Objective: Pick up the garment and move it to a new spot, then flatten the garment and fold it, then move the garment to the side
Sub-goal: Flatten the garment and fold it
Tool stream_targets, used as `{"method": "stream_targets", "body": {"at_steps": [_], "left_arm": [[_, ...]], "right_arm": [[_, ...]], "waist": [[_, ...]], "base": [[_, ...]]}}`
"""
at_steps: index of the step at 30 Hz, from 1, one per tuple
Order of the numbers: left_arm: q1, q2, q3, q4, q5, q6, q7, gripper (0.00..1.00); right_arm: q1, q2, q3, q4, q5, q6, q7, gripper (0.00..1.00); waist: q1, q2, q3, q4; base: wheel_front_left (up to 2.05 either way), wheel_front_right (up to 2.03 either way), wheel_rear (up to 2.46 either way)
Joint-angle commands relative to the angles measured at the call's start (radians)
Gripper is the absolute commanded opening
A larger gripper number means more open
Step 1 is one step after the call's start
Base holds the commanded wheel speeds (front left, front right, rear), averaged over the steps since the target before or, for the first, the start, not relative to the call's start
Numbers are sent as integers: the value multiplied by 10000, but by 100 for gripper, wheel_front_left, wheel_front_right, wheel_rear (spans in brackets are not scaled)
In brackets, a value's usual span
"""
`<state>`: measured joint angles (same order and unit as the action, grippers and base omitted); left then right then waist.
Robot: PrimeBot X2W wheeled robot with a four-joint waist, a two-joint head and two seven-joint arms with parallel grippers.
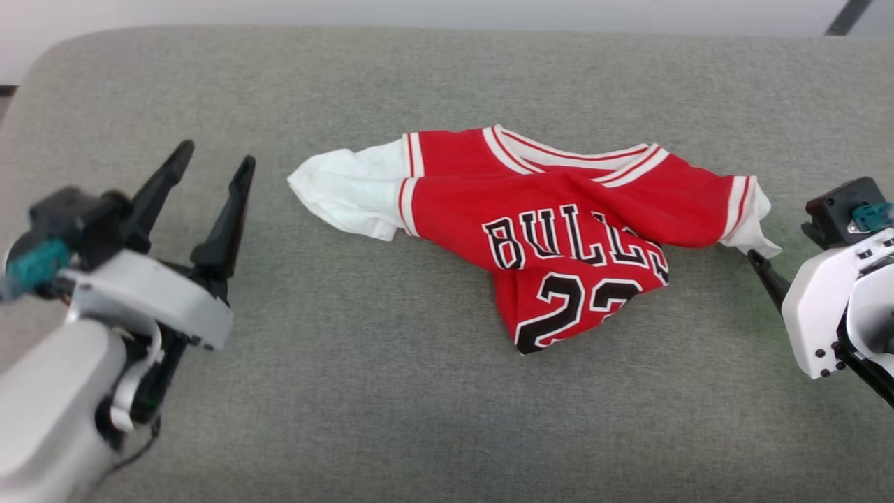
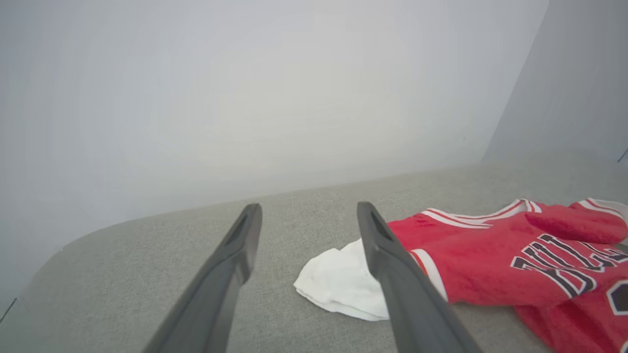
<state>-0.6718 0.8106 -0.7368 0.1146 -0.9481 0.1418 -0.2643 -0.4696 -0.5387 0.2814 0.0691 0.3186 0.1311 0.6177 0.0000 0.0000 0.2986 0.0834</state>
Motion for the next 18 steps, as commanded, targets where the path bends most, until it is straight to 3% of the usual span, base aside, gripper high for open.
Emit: {"method": "stream_targets", "body": {"at_steps": [1, 6, 14, 15, 17, 18], "left_arm": [[584, -235, 564, -305, 432, 151, 11, 100], [1895, -826, 1908, -1008, 1421, 201, 9, 100], [3553, -1973, 3594, -1304, 2764, -477, 8, 100], [3785, -2223, 3857, -1236, 3033, -644, 8, 100], [3942, -2440, 4080, -1179, 3222, -809, 8, 100], [3987, -2554, 4188, -1153, 3315, -902, 8, 100]], "right_arm": [[-151, -84, 118, 165, 140, -7, 5, 100], [-308, -152, 408, 597, 277, -7, -109, 100], [-703, -206, 761, 1182, 379, -7, -381, 100], [-812, -223, 854, 1332, 324, -7, -474, 56], [-894, -219, 936, 1491, 338, -7, -500, 33], [-948, -213, 950, 1582, 344, -7, -525, 11]], "waist": [[0, 0, 5, 98], [0, 0, 53, 186], [0, 0, 196, 288], [0, 0, 248, 313], [0, 0, 290, 338], [0, 0, 307, 350]], "base": [[0, 0, 0], [0, 0, 0], [0, 0, 0], [0, 0, 0], [0, 0, 0], [0, 0, 0]]}}
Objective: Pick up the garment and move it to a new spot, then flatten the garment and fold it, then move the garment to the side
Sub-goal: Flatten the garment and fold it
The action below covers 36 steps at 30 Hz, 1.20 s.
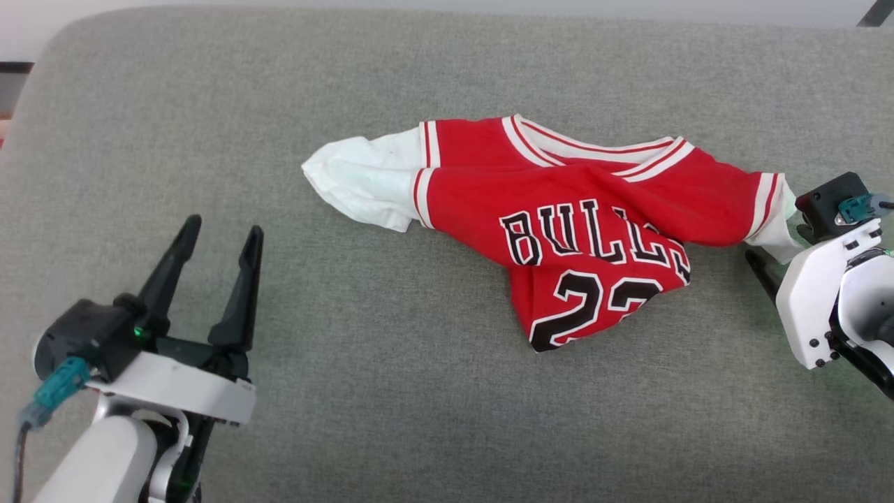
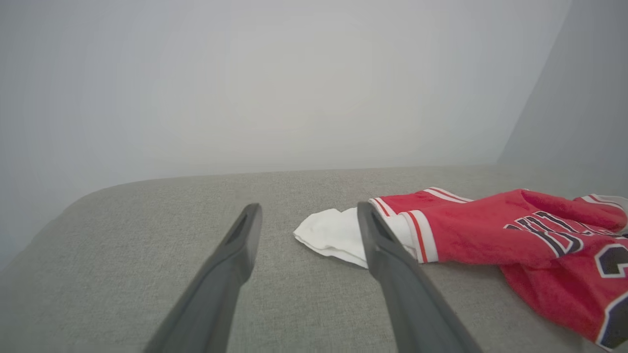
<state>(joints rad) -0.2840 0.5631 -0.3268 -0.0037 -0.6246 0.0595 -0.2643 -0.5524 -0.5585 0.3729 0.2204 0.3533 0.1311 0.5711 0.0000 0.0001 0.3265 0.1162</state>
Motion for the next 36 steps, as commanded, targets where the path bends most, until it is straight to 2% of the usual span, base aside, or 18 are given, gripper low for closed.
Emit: {"method": "stream_targets", "body": {"at_steps": [1, 9, 14, 20, 26, 30, 33, 34, 36], "left_arm": [[161, -150, 162, 69, 167, -161, 8, 100], [410, -604, 785, 333, 480, -620, 7, 100], [495, -807, 1068, 448, 583, -869, 7, 100], [648, -936, 1266, 540, 729, -1014, 7, 100], [745, -1006, 1385, 540, 750, -1112, 7, 100], [764, -1041, 1403, 543, 745, -1158, 7, 100], [768, -1057, 1415, 554, 736, -1186, 7, 100], [769, -1053, 1422, 557, 732, -1197, 7, 100], [749, -1045, 1430, 555, 734, -1215, 7, 100]], "right_arm": [[-154, -3, 63, 131, 26, -7, -78, 0], [-245, 241, -160, 398, 513, -7, -303, 0], [2, 708, -984, 323, 1358, -7, -388, 0], [364, 2004, -3448, -122, 3150, -7, 155, 0], [480, 4240, -6748, -367, 4406, -4, 1158, 0], [317, 4942, -8979, 9, 4369, -4, 1714, 0], [-22, 5062, -10241, 404, 4119, -2, 2109, 0], [-166, 5061, -10578, 619, 4206, -2, 2266, 0], [-135, 5083, -10697, 588, 3424, -2, 2317, 0]], "waist": [[0, -1, 41, 32], [0, -1, 32, -73], [0, -1, -72, -219], [0, -1, -178, -404], [0, -1, -199, -542], [0, -1, -180, -543], [0, -1, -156, -524], [0, -1, -141, -524], [0, -1, -103, -503]], "base": [[0, 0, 0], [0, 0, 0], [0, 0, 0], [0, 0, 0], [0, 0, 0], [0, 0, 0], [0, 0, 0], [0, 0, 0], [0, 0, 0]]}}
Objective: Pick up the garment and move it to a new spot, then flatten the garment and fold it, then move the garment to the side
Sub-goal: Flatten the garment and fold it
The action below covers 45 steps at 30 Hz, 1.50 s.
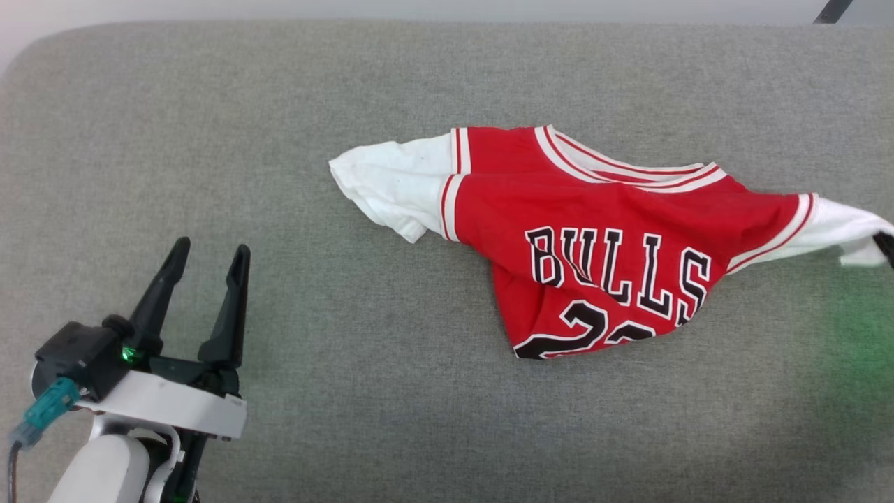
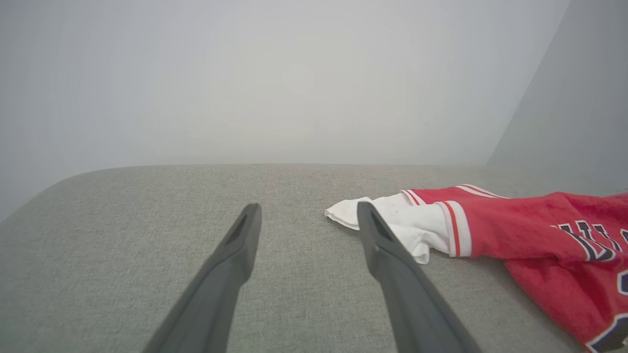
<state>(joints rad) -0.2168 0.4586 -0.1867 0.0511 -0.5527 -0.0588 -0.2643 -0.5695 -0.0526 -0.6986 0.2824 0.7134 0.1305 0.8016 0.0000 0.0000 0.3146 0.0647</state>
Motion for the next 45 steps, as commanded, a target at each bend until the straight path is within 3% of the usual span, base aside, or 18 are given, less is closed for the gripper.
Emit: {"method": "stream_targets", "body": {"at_steps": [1, 3, 5, 12, 18, 19, 21, 22, 32, 39, 45], "left_arm": [[57, 6, 36, -1, 13, -40, 7, 100], [6, 20, 41, -1, 3, -55, 7, 100], [-22, 11, 19, 15, -4, -89, 7, 100], [-61, -69, -34, 92, -13, -134, 7, 100], [-96, -110, -86, 144, -13, -198, 7, 100], [-102, -111, -99, 159, -10, -195, 7, 100], [-108, -117, -119, 190, -2, -195, 7, 100], [-103, -107, -128, 211, -1, -195, 7, 100], [-57, 563, 212, 76, -85, -130, 279, 100], [-790, 1835, 340, -420, 29, -381, 1306, 100], [-2379, 2834, -354, -422, -585, -665, 2850, 100]], "right_arm": [[292, -9, 356, -277, -910, 5, 68, 0], [960, -520, 1285, -905, -2485, 2, 8, 0], [1404, -785, 1921, -1227, -3357, -1, 51, 0], [1647, -1050, 2209, -1807, -3939, -1, -557, 0], [1560, -1383, 2399, -1469, -4617, -1, -1277, 0], [1575, -1373, 2421, -1377, -4698, -1, -1371, 9], [1634, -1452, 2502, -1266, -4884, -1, -1561, 47], [1721, -1531, 2582, -1206, -4929, -1, -1629, 100], [3402, -1639, 3162, -2783, -4283, -1, -2824, 100], [4728, -1306, 4967, -4829, -3311, -1, -4175, 100], [5201, -760, 6489, -5945, -3887, -1, -5354, 100]], "waist": [[0, 0, 46, 23], [0, 0, 109, 38], [0, 0, 138, 47], [0, 0, 173, 65], [0, 0, 155, 61], [0, 0, 137, 59], [0, 0, 84, 51], [0, 0, 55, 46], [0, 0, -437, -267], [0, 0, -562, -884], [0, 0, -437, -1527]], "base": [[0, 0, 0], [0, 0, 0], [0, 0, 0], [0, 0, 0], [0, 0, 0], [0, 0, 0], [0, 0, 0], [0, 0, 0], [0, 0, 0], [0, 0, 0], [0, 0, 0]]}}
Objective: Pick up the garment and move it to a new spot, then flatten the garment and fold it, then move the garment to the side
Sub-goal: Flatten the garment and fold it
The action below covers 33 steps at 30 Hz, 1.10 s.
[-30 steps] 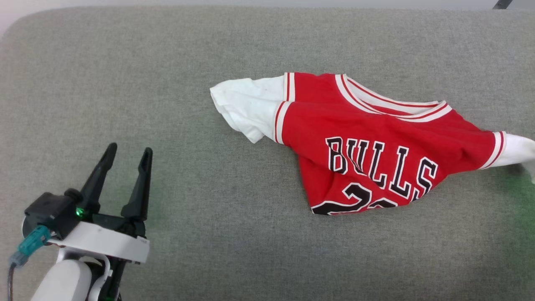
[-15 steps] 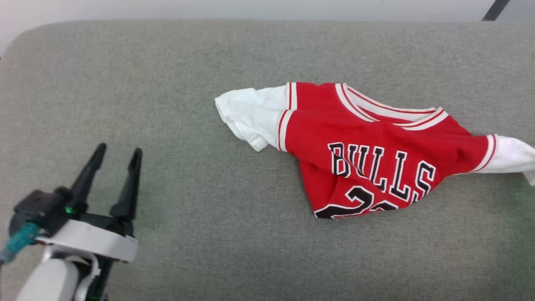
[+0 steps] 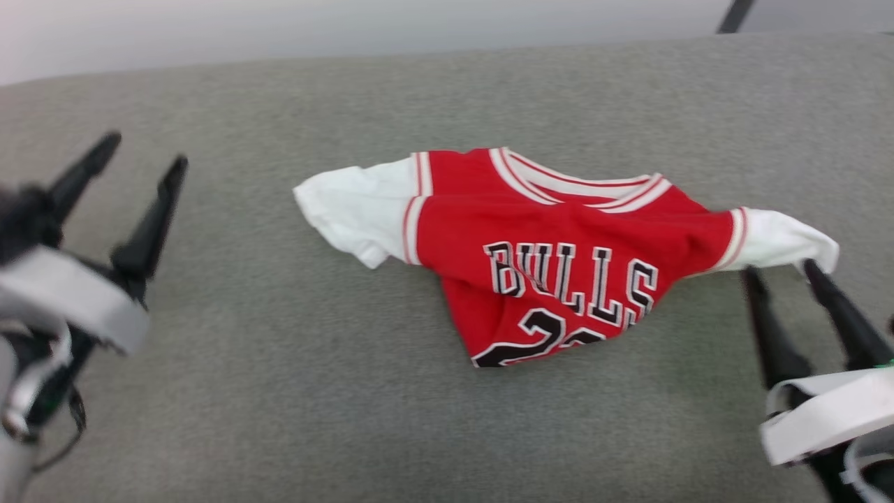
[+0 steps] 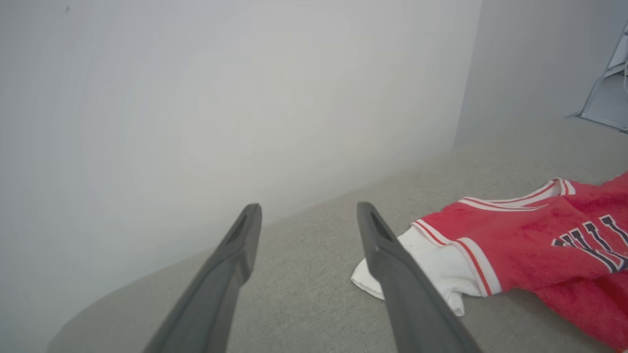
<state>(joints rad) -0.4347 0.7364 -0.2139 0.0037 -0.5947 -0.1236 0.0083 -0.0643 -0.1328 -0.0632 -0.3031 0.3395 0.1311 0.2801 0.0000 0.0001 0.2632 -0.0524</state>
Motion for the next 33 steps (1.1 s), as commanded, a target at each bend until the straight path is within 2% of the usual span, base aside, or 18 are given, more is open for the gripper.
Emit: {"method": "stream_targets", "body": {"at_steps": [1, 4, 9, 16, 23, 28, 33], "left_arm": [[-201, 55, -81, 52, -165, -17, 124, 100], [-1171, 319, -773, 334, -937, -66, 954, 100], [-2907, 1107, -2942, 842, -2197, -70, 2500, 100], [-5310, 2105, -5671, 1890, -3993, -70, 4374, 100], [-6917, 2634, -7412, 2758, -5250, -71, 5425, 100], [-7607, 3014, -8486, 2907, -5816, -73, 6102, 100], [-8084, 3186, -9368, 2970, -6067, -74, 6128, 100]], "right_arm": [[149, 42, 134, -91, -148, -7, -138, 100], [110, 240, 815, -338, -538, -7, -690, 100], [171, 515, 1526, -485, -1366, -7, -1507, 100], [152, 773, 2203, -402, -1518, -7, -2140, 100], [182, 832, 2626, -342, -1404, -7, -2587, 100], [226, 836, 2763, -358, -1287, -7, -2809, 100], [253, 835, 2901, -424, -1132, -7, -2869, 100]], "waist": [[0, -1, 78, -356], [0, -1, 229, -721], [0, -1, 628, -1311], [0, -1, 1481, -2267], [0, -1, 2091, -2944], [0, -1, 2318, -3169], [0, -1, 2401, -3262]], "base": [[0, 0, 0], [0, 0, 0], [0, 0, 0], [0, 0, 0], [0, 0, 0], [0, 0, 0], [0, 0, 0]]}}
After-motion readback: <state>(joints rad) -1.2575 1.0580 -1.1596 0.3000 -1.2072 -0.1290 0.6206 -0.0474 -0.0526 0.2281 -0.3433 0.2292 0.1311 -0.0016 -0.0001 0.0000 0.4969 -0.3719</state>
